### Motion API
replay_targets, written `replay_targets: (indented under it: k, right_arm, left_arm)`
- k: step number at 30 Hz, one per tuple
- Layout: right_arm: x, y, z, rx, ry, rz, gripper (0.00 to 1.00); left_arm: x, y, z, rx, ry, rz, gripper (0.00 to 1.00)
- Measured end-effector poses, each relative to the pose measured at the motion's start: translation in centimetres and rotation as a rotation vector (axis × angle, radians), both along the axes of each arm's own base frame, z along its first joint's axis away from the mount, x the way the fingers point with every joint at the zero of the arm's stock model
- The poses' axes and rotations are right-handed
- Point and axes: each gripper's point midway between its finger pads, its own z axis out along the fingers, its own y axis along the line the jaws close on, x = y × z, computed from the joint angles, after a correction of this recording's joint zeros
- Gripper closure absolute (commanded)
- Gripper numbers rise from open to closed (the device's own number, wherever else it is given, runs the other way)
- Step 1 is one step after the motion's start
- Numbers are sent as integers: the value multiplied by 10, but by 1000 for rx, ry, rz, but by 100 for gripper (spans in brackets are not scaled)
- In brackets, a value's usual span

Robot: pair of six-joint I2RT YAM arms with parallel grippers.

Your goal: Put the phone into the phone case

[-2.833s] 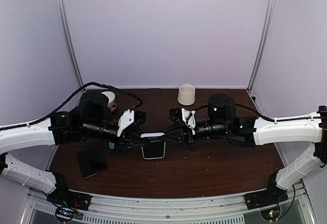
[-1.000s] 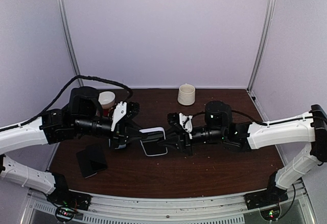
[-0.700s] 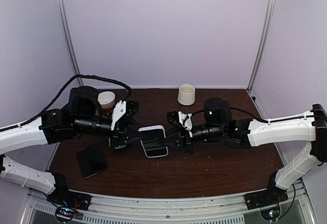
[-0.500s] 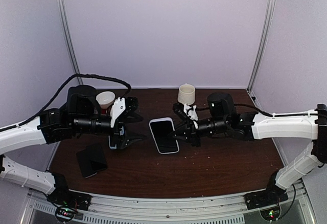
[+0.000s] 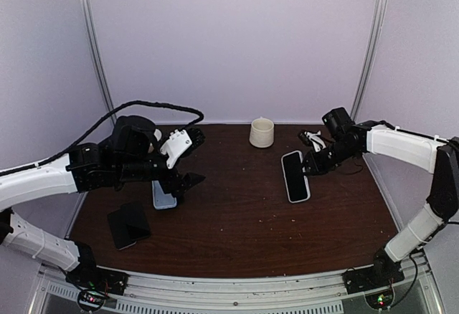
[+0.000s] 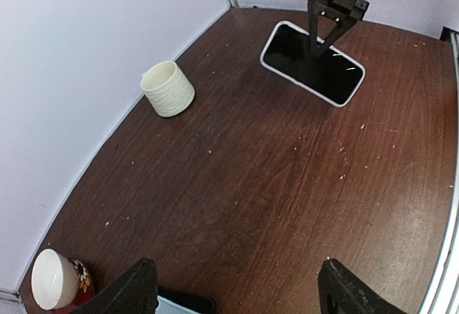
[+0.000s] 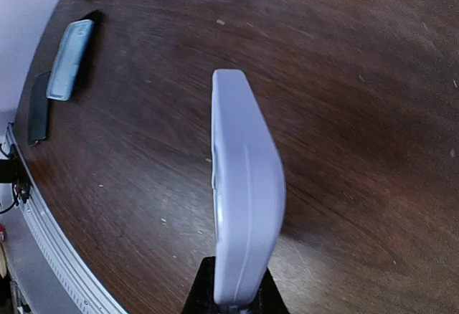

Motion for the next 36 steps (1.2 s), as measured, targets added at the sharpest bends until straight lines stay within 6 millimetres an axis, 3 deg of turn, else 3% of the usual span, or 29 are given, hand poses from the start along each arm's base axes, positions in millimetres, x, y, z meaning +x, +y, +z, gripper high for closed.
replay_targets:
  k: [3, 7, 19, 27, 29, 31, 33, 36]
  right_arm:
    - [1, -30, -28, -54, 129, -85, 97]
    - [1, -54, -49, -89, 246, -146, 94]
    - [35, -85, -82, -177, 339, -205, 76]
    - [32, -110, -102, -314, 369, -236, 62]
    - [30, -115, -107, -344, 383, -243, 53]
    - [28, -119, -110, -371, 392, -249, 34]
    - [27, -123, -110, -405, 390, -260, 3]
    - [30, -128, -108, -465, 364, -291, 0]
  left_arm:
    - [2, 6, -8, 35, 9, 24, 18]
    - [5, 10, -9, 50, 4, 46, 18]
    - [8, 14, -10, 64, -4, 71, 18]
    - [7, 16, -14, 81, 3, 75, 18]
    - [7, 16, -14, 83, 4, 75, 18]
    - [7, 17, -15, 86, 5, 75, 18]
    - [7, 17, -16, 91, 9, 75, 18]
    - [7, 17, -13, 89, 8, 75, 17]
